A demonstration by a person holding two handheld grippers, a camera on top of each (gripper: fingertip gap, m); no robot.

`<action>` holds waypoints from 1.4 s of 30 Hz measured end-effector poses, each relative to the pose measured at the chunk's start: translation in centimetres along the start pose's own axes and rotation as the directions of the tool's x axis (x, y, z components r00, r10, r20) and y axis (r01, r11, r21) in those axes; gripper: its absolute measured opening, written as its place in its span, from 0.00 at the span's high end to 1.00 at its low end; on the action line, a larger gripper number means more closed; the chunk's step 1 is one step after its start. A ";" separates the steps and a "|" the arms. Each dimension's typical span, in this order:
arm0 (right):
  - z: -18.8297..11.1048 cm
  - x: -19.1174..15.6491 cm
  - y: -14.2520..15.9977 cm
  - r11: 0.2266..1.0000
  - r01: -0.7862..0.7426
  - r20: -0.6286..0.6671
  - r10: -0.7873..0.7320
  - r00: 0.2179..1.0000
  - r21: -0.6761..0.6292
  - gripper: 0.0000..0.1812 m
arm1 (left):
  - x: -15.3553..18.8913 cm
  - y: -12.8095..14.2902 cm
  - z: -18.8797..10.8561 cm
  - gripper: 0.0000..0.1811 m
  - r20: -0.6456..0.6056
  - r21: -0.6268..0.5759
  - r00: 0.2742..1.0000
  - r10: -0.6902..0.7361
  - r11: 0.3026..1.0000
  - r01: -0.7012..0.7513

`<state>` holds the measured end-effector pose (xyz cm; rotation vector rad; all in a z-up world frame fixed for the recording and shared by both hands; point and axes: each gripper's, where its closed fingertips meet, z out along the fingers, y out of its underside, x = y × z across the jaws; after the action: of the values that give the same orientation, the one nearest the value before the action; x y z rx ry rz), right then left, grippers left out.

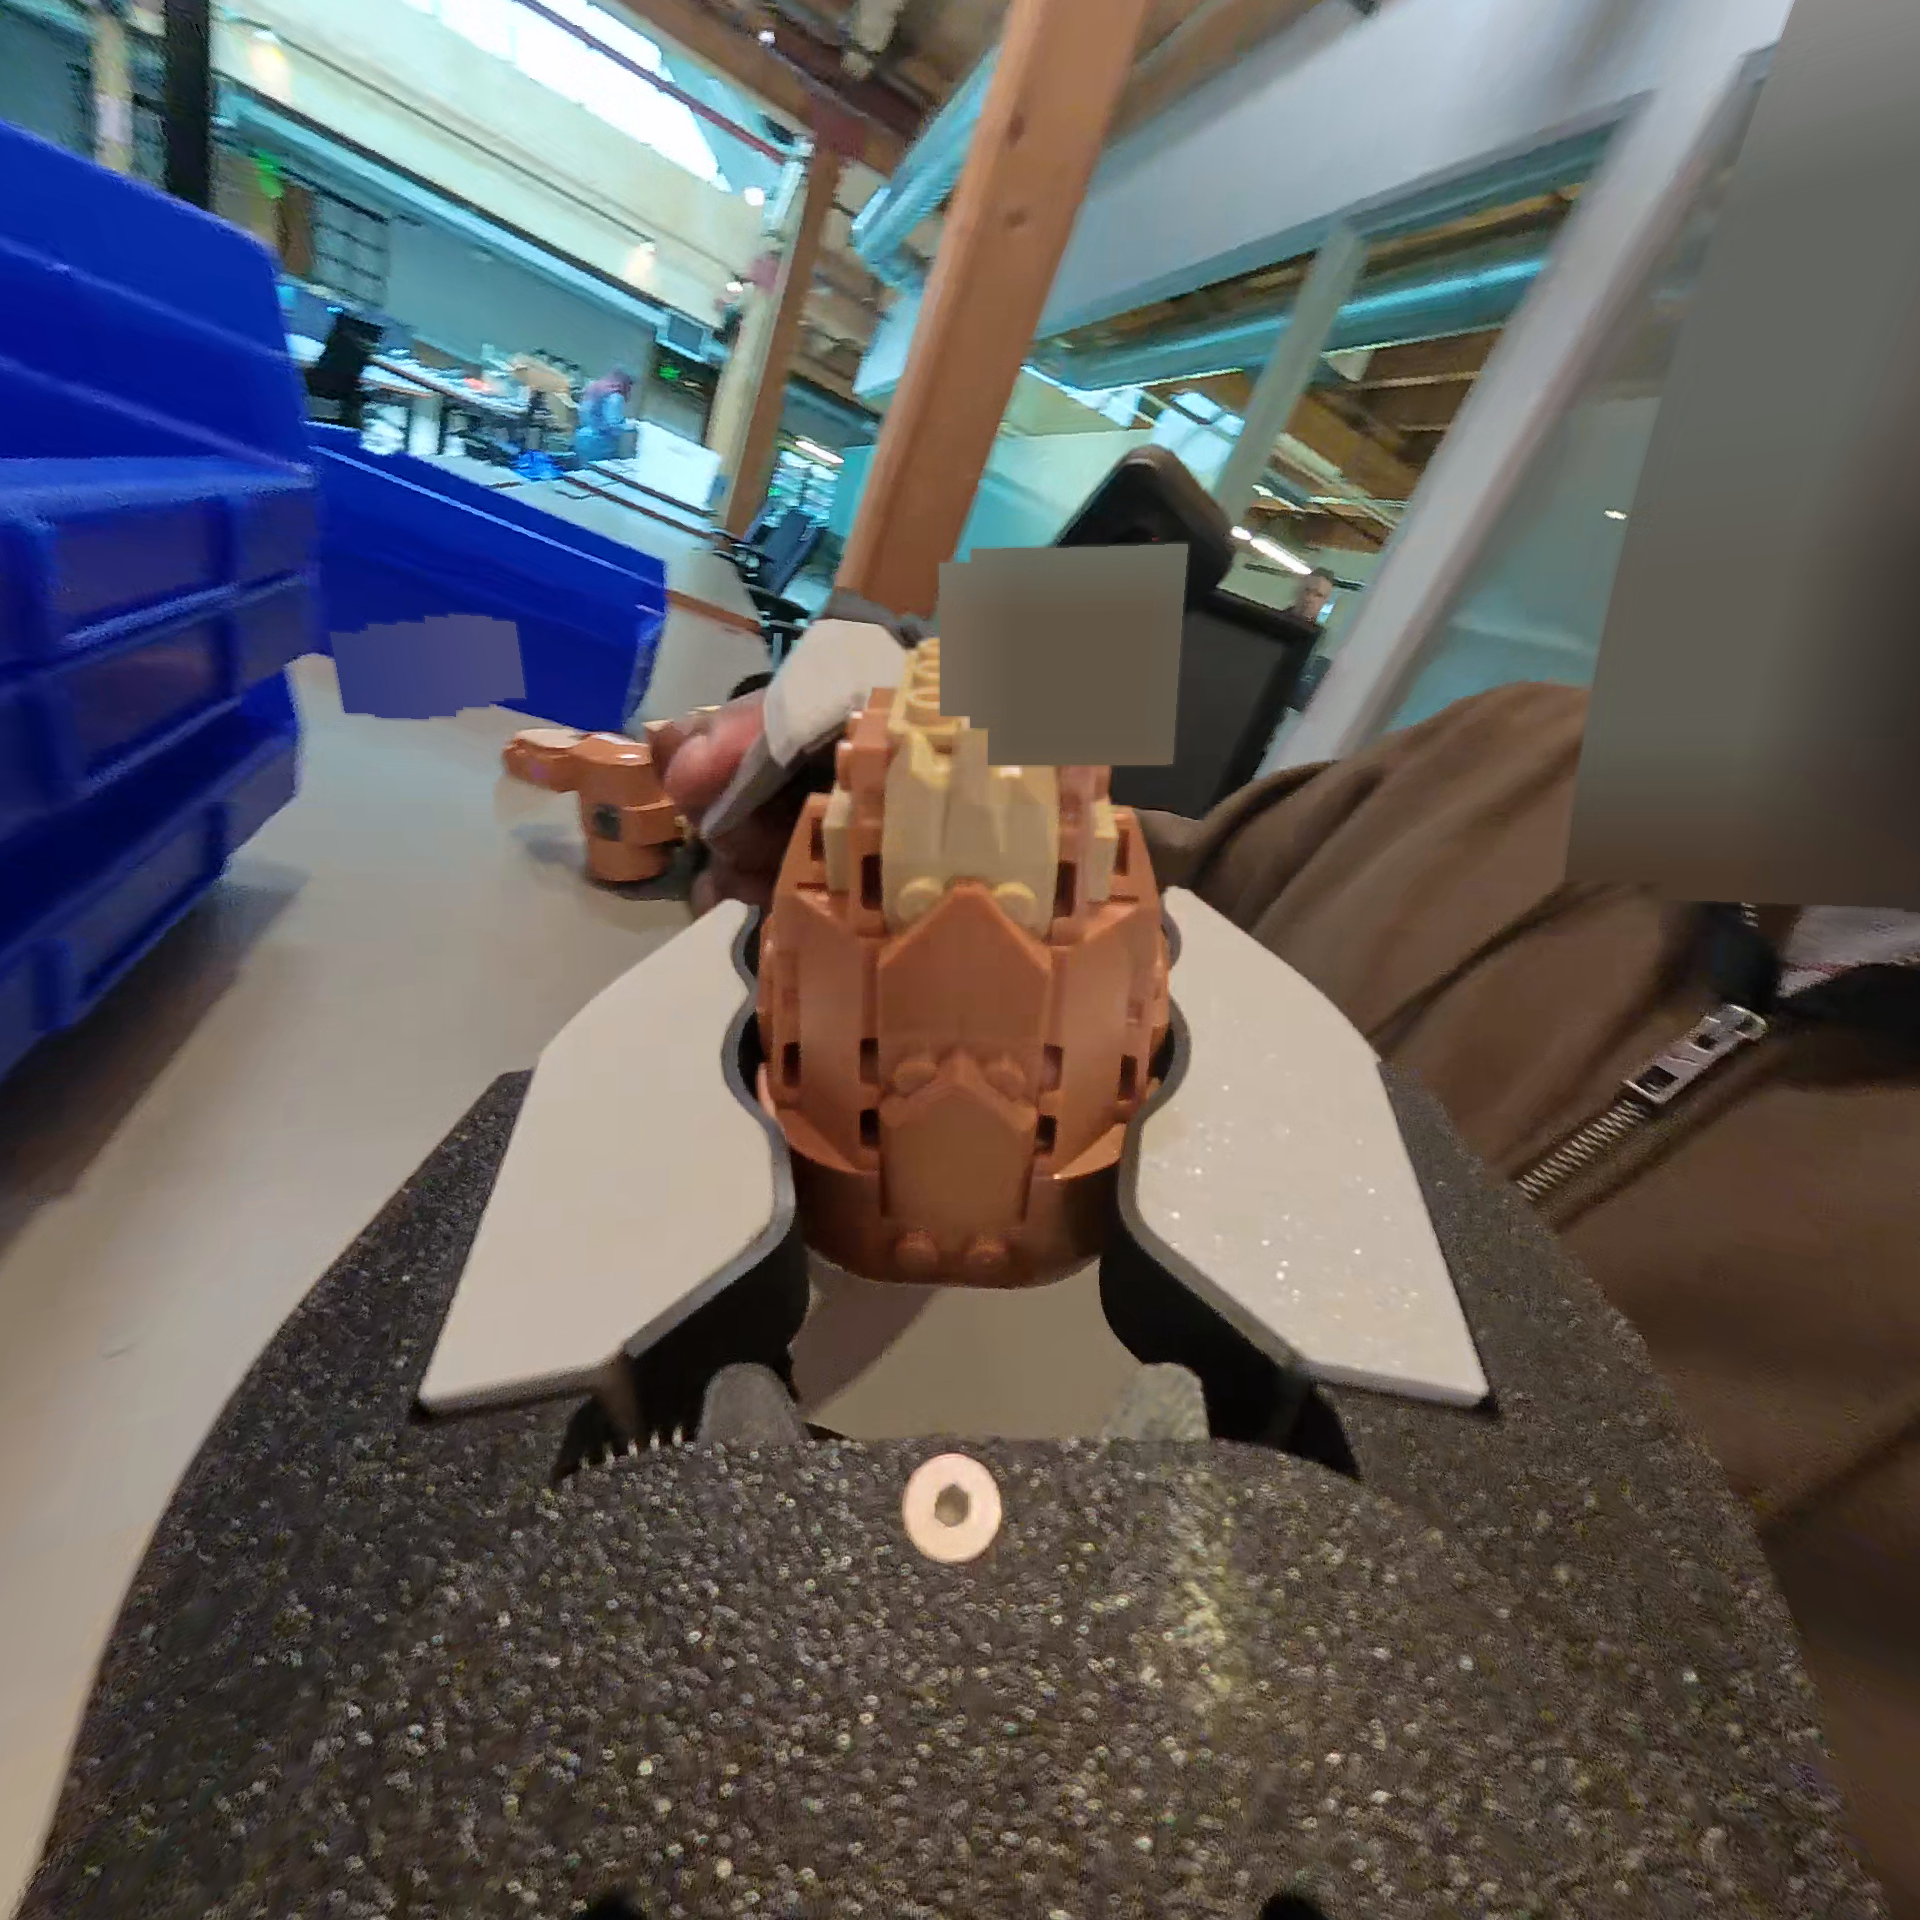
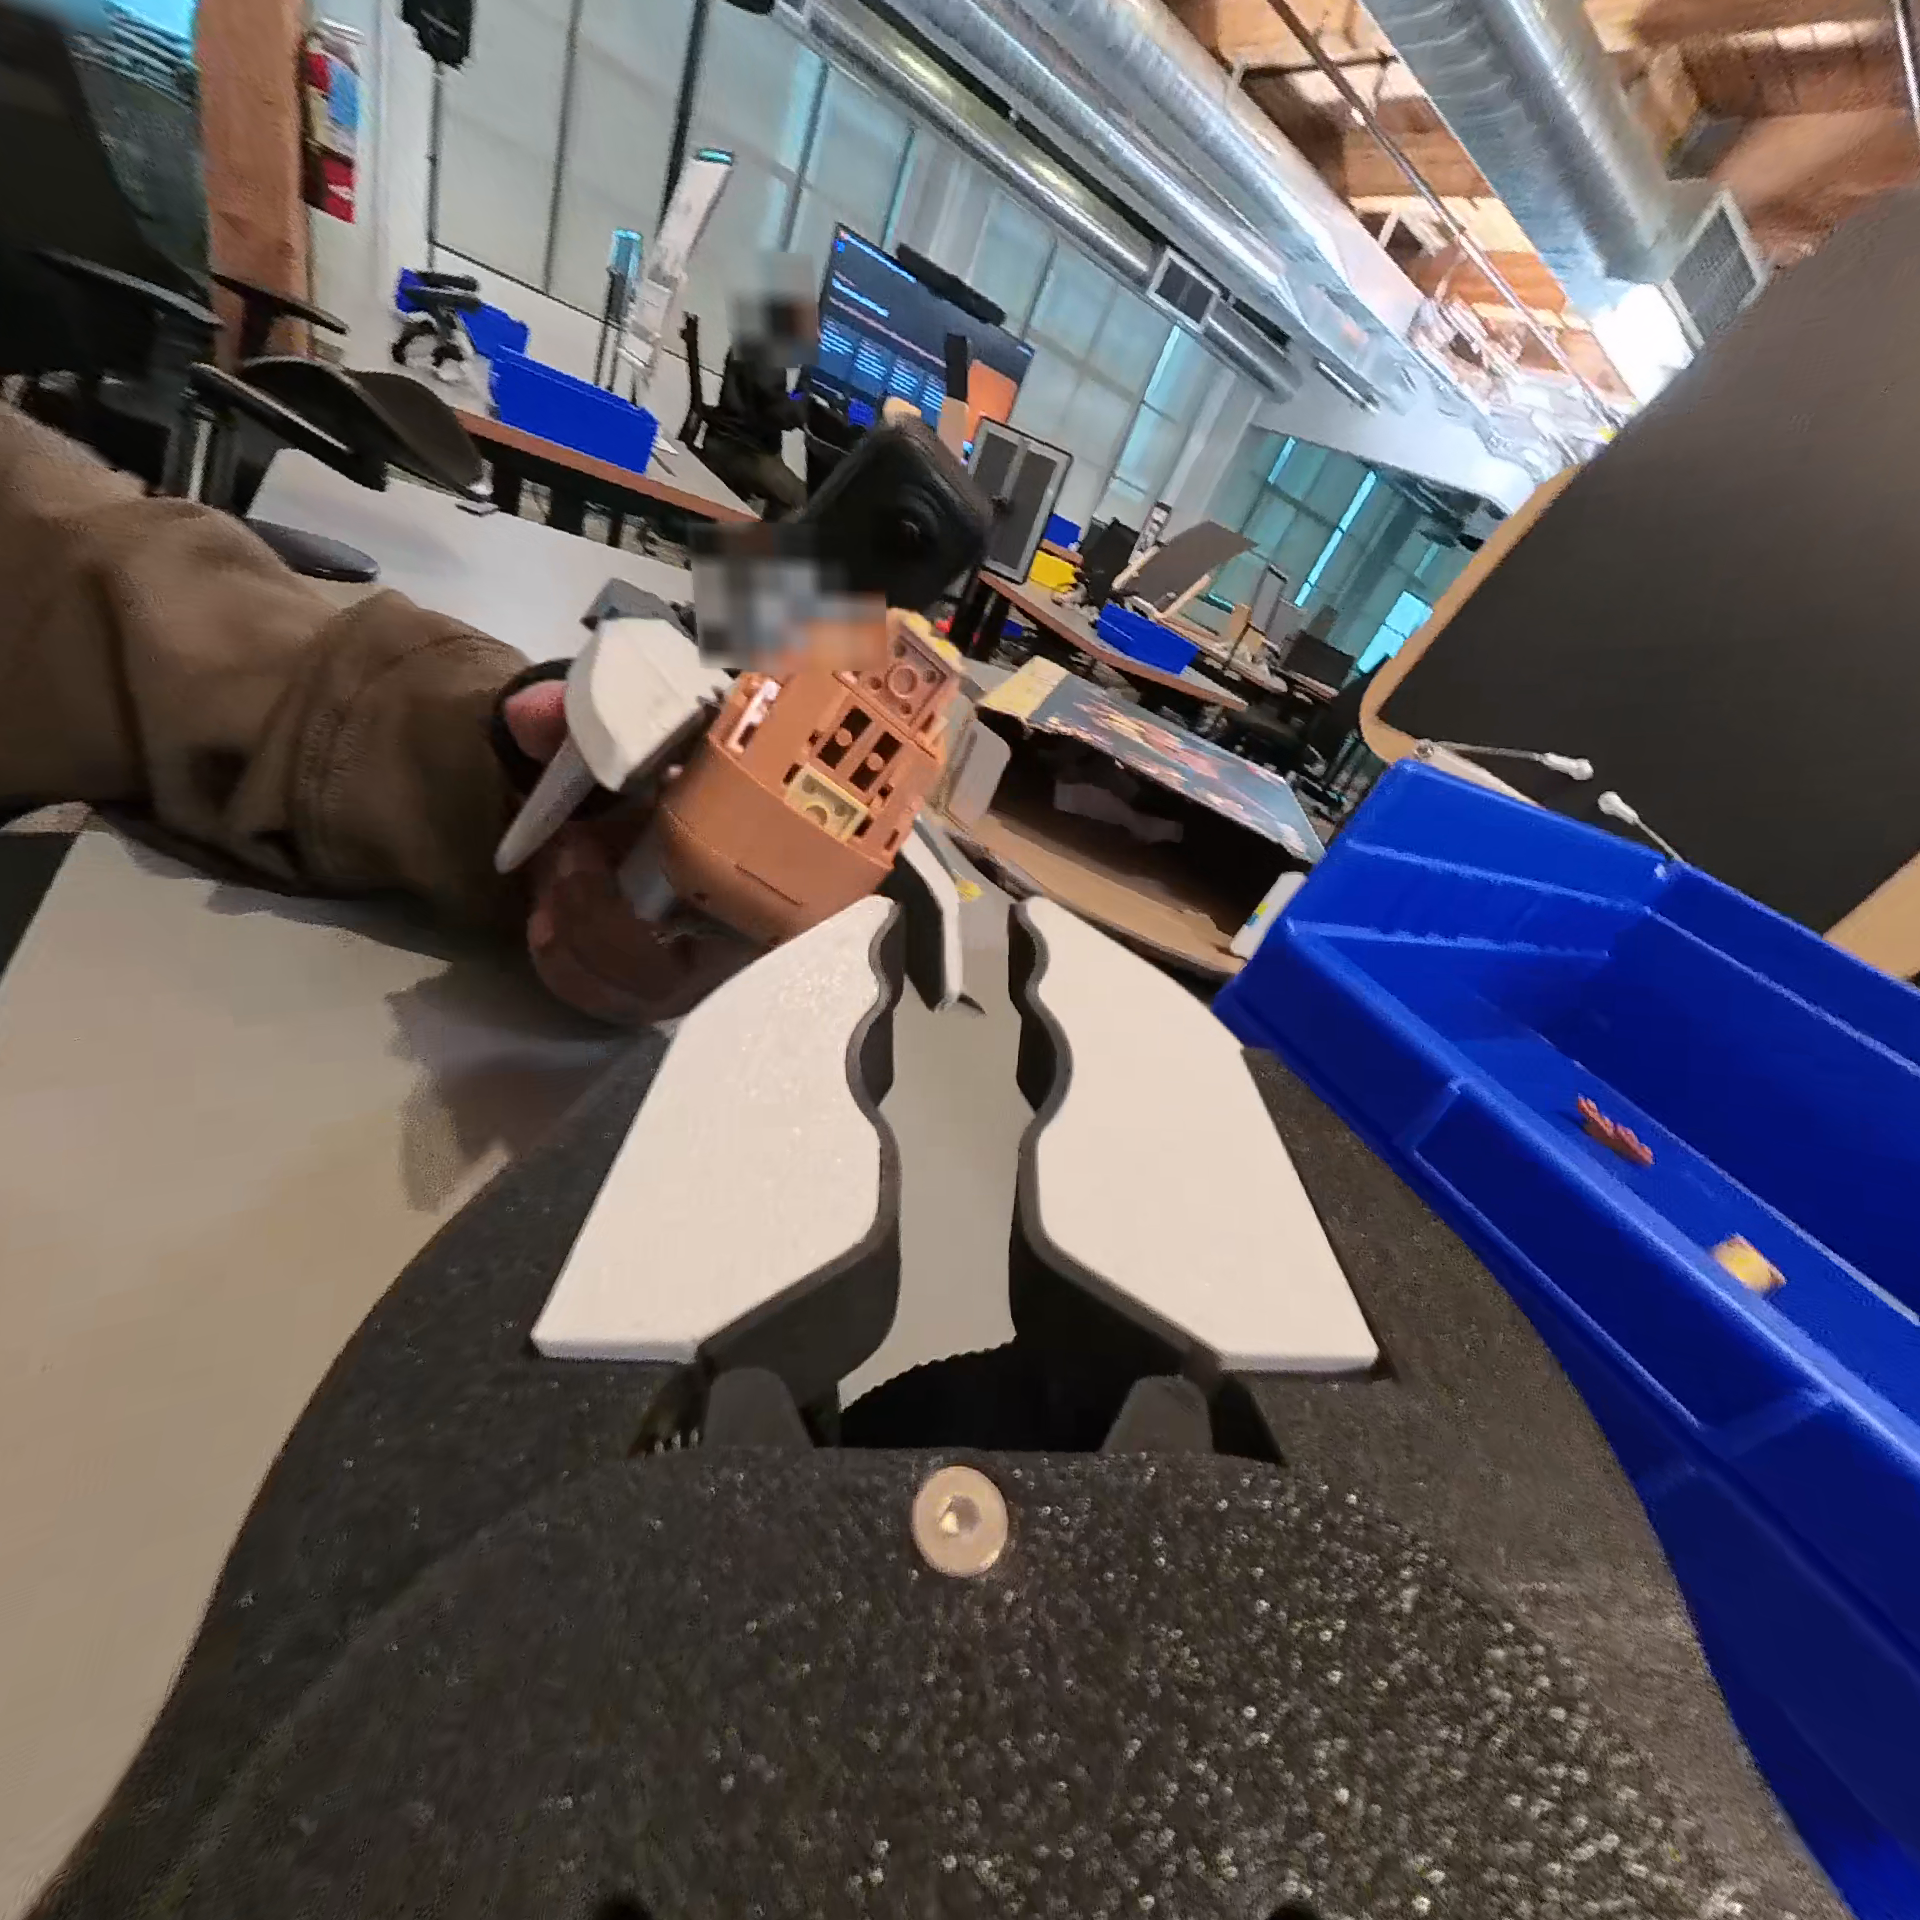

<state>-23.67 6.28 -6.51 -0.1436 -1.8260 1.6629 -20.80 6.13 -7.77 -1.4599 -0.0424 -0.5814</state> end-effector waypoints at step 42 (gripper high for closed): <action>0.3 -6.7 0.5 0.714 0.699 0.085 -0.700 0.709 0.045 0.86 | 1.9 3.3 1.0 0.62 -0.092 -0.186 0.994 0.055 0.980 -0.071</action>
<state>-18.77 2.83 -9.58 0.5898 -1.6328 1.1296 -17.56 6.37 -9.95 -1.6126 0.1297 -0.6086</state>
